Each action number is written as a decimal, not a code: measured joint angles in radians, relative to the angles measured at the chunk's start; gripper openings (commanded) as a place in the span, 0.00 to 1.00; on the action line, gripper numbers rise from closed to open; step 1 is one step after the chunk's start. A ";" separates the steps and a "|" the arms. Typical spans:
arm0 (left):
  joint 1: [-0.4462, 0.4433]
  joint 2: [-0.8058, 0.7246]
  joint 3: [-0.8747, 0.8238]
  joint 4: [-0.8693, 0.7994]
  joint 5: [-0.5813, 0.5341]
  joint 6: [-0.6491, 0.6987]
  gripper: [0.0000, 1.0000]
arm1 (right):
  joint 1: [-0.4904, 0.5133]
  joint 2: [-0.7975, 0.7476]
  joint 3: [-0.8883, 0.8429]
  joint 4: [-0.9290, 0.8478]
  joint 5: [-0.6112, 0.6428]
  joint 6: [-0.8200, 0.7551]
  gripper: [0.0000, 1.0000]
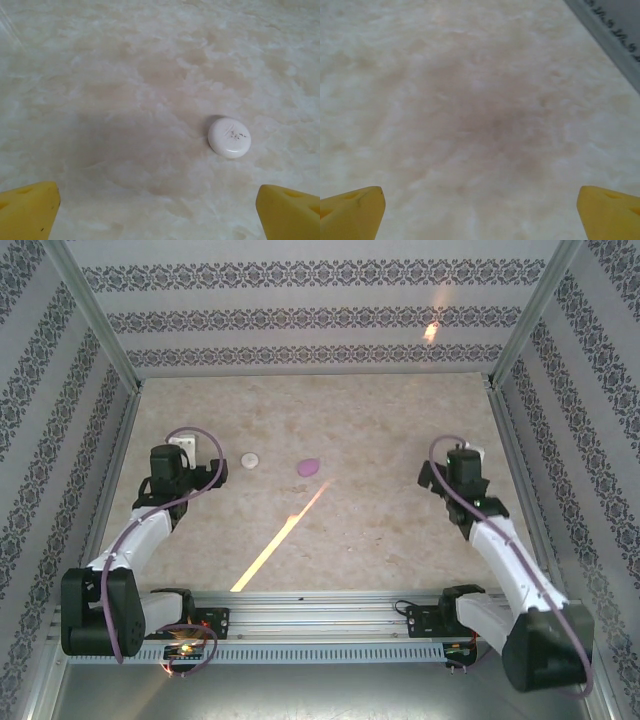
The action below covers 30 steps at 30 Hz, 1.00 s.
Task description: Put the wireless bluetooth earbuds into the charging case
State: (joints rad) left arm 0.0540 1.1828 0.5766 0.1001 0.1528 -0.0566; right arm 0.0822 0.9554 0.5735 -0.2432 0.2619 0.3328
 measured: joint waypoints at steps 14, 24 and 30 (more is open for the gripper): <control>0.000 0.032 -0.256 0.414 -0.079 0.046 1.00 | -0.080 0.097 -0.281 0.643 -0.159 -0.236 0.98; 0.000 0.389 -0.310 0.906 -0.064 0.030 1.00 | -0.093 0.391 -0.273 0.966 -0.220 -0.240 0.98; -0.002 0.414 -0.251 0.879 -0.048 0.031 1.00 | -0.093 0.552 -0.269 1.137 -0.220 -0.252 0.98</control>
State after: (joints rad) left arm 0.0517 1.5970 0.3260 0.9791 0.1043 -0.0254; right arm -0.0109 1.5074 0.3042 0.8936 0.0422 0.0807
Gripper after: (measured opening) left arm 0.999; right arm 0.981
